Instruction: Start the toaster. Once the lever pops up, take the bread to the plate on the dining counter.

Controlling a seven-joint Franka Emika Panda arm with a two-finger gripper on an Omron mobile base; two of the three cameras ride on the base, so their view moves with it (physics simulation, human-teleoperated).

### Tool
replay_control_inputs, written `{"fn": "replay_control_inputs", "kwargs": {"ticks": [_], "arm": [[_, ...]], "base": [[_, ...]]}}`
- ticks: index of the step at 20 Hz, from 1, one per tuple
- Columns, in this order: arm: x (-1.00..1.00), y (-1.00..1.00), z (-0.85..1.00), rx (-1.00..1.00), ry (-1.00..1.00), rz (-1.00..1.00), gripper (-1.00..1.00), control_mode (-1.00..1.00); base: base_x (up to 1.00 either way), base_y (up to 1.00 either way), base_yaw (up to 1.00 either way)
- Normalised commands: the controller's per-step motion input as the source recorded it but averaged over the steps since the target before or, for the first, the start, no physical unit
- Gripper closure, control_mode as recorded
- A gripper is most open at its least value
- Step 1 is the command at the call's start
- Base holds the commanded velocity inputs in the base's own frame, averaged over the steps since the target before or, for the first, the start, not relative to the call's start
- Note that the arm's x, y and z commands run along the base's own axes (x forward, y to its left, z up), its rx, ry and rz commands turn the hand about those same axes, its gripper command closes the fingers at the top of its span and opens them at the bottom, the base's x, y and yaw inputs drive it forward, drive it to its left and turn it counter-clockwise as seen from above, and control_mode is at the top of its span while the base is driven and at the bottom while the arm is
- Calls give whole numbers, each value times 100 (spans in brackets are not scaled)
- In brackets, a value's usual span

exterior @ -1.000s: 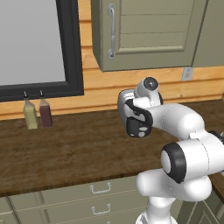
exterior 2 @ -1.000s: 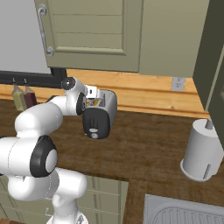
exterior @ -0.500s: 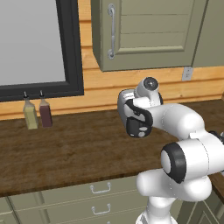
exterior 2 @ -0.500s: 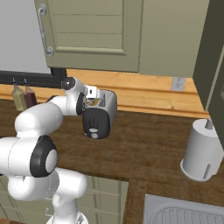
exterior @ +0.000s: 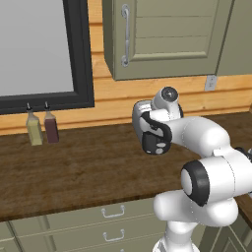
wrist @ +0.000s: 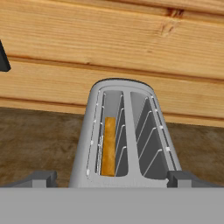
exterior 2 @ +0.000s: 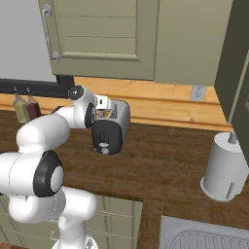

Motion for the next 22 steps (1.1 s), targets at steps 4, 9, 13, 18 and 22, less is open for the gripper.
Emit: {"fn": "replay_control_inputs", "kwargs": {"ticks": [4,9,13,18,22], "arm": [[0,0,0,0,0,0,-100,-100],[0,0,0,0,0,0,-100,-100],[0,0,0,0,0,0,-100,-100],[0,0,0,0,0,0,-100,-100],[0,0,0,0,0,0,-100,-100]], "base": [[0,0,0],[0,0,0],[0,0,0],[0,0,0],[0,0,0]]}}
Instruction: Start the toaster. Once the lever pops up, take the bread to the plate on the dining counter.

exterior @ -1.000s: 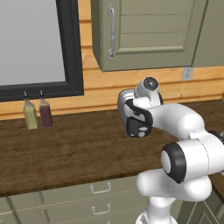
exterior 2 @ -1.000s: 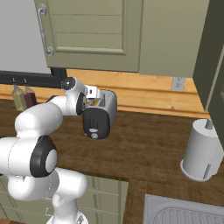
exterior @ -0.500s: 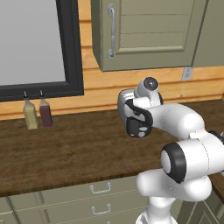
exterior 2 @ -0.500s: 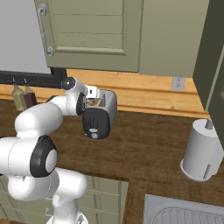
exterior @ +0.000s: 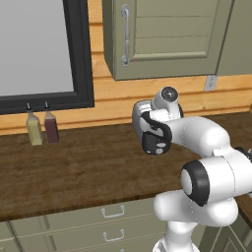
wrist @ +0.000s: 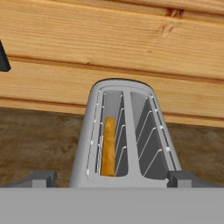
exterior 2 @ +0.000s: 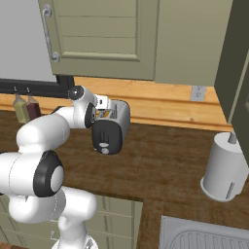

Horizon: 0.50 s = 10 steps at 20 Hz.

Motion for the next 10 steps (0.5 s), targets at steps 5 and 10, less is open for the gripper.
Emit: {"fn": "replay_control_inputs", "kwargs": {"ticks": [5,10], "arm": [[0,0,0,0,0,0,-100,-100],[0,0,0,0,0,0,-100,-100]], "base": [[0,0,0],[0,0,0]]}}
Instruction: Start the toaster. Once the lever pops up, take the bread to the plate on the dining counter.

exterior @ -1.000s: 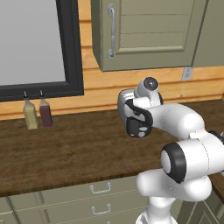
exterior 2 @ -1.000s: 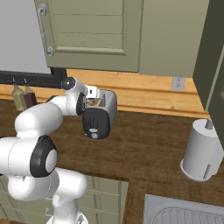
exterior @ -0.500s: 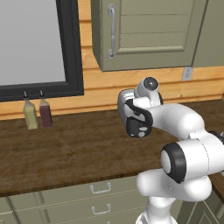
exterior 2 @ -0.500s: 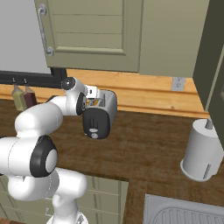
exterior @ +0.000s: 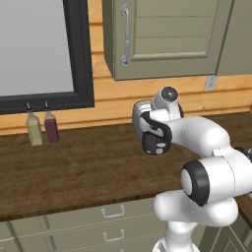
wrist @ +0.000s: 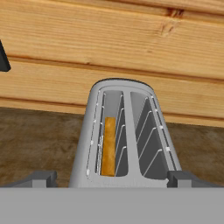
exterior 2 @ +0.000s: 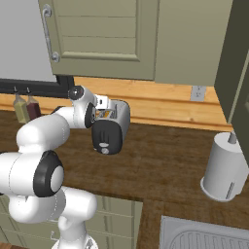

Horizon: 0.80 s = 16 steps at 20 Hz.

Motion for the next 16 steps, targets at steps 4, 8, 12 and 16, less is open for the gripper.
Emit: {"fn": "replay_control_inputs", "kwargs": {"ticks": [4,8,12,16], "arm": [[0,0,0,0,0,0,-100,-100],[0,0,0,0,0,0,-100,-100],[0,0,0,0,0,0,-100,-100],[0,0,0,0,0,0,-100,-100]], "base": [[0,0,0],[0,0,0],[0,0,0],[0,0,0]]}}
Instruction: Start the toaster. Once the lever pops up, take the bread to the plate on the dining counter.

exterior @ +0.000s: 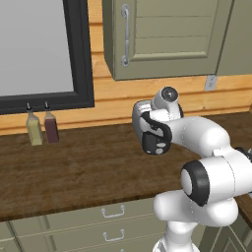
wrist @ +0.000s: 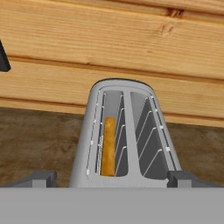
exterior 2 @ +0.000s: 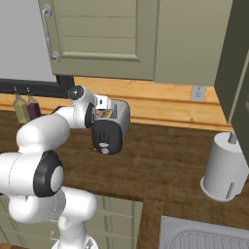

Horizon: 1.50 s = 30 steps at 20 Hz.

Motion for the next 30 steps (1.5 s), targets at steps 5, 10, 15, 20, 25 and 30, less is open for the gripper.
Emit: {"fn": "replay_control_inputs", "kwargs": {"ticks": [5,10,15,20,25,30], "arm": [[0,0,0,0,0,0,-100,-100],[0,0,0,0,0,0,-100,-100],[0,0,0,0,0,0,-100,-100],[0,0,0,0,0,0,-100,-100],[0,0,0,0,0,0,-100,-100],[0,0,0,0,0,0,-100,-100]], "base": [[0,0,0],[0,0,0],[0,0,0],[0,0,0],[0,0,0],[0,0,0]]}}
